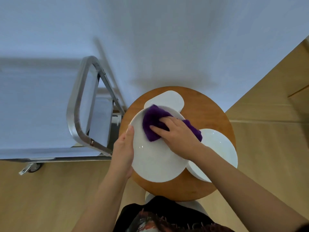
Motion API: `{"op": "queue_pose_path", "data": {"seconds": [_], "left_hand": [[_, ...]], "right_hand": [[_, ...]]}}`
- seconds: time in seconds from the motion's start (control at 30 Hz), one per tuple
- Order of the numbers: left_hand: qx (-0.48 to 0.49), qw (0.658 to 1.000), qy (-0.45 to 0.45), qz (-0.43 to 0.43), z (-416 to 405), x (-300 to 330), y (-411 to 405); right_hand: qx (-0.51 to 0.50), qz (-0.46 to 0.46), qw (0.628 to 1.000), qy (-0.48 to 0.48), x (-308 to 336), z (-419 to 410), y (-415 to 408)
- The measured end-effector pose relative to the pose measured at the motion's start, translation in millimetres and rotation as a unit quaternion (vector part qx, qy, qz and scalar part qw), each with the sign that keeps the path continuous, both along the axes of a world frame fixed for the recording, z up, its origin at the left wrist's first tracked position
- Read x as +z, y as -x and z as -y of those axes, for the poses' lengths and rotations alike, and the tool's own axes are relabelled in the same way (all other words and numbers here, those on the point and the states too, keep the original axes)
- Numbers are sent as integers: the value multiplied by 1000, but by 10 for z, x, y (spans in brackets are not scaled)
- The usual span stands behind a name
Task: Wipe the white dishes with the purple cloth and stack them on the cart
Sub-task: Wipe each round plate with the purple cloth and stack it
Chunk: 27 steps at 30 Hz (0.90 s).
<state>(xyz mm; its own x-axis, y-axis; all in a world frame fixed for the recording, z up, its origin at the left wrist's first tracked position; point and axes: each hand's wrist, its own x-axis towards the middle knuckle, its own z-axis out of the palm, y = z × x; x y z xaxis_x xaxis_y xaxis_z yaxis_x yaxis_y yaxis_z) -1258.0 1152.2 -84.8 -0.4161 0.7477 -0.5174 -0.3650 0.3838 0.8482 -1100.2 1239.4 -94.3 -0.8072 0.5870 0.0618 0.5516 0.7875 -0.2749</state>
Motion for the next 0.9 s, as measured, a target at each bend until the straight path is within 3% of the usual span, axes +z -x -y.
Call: {"op": "queue_pose_path", "data": {"seconds": [0.13,0.3,0.47,0.6,0.73,0.8,0.9], "left_hand": [[40,998,-24,49,27,-54,116],[70,996,-8,48,-39,-195,229],[95,992,-9,86,-45,-459,304],[116,989,64,60,-22,-718,293],[92,983,153,-29,-8,-1029,320],[89,981,168,-33,45,-1220,367],[108,978,178,32,104,-1485,400]], "right_hand": [[-55,-45,997,-14,-161,-25,-85],[-97,-102,975,171,-354,464,68],[-103,-119,948,277,-470,674,172],[-74,-20,934,350,-520,543,178],[-55,152,867,472,-581,323,54],[-123,123,866,469,-665,283,-64],[-191,69,866,457,-809,319,-143]]}}
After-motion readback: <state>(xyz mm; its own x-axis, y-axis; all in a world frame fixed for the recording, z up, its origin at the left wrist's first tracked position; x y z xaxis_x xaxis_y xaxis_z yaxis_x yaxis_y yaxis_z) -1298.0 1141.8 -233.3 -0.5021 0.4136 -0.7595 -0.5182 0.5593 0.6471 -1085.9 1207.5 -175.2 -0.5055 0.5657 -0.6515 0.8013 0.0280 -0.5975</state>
